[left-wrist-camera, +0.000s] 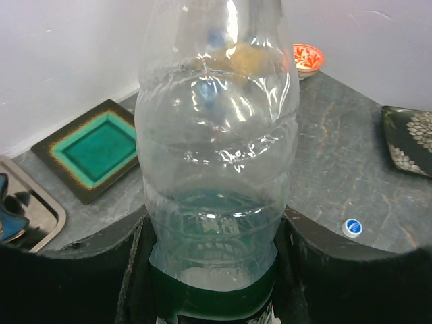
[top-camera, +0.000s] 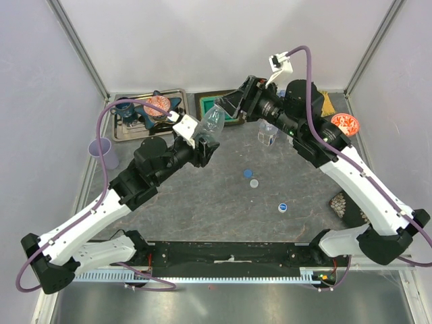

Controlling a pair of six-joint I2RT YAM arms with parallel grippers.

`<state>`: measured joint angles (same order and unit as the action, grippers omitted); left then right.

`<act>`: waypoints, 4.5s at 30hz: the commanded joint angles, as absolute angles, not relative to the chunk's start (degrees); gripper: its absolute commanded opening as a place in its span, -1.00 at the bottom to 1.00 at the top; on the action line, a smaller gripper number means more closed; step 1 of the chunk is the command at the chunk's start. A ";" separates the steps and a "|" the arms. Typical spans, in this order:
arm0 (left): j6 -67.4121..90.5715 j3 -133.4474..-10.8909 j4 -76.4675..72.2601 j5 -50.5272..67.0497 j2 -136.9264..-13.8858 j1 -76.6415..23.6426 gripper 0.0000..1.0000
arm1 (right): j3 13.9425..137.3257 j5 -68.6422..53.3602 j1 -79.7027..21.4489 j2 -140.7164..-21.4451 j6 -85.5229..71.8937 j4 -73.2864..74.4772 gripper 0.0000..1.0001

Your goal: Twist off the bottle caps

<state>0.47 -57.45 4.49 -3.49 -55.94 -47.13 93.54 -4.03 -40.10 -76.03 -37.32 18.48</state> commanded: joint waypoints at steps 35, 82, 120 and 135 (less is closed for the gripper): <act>4.47 -62.04 5.46 42.75 -53.17 -41.59 -0.21 | 88.95 -19.58 -39.99 -71.81 -20.75 13.36 -1.00; 26.19 -58.36 -12.22 70.67 -59.15 -31.38 -0.11 | 83.05 -47.90 -39.29 -65.13 -17.49 5.27 0.05; 9.32 -56.95 3.86 20.07 -54.32 -35.24 -0.10 | 91.49 -9.76 -39.29 -69.87 -28.65 10.63 0.96; 1.67 -57.48 5.89 -10.97 -54.58 -47.19 -0.10 | 96.76 -4.22 -40.43 -76.19 -35.60 16.87 0.96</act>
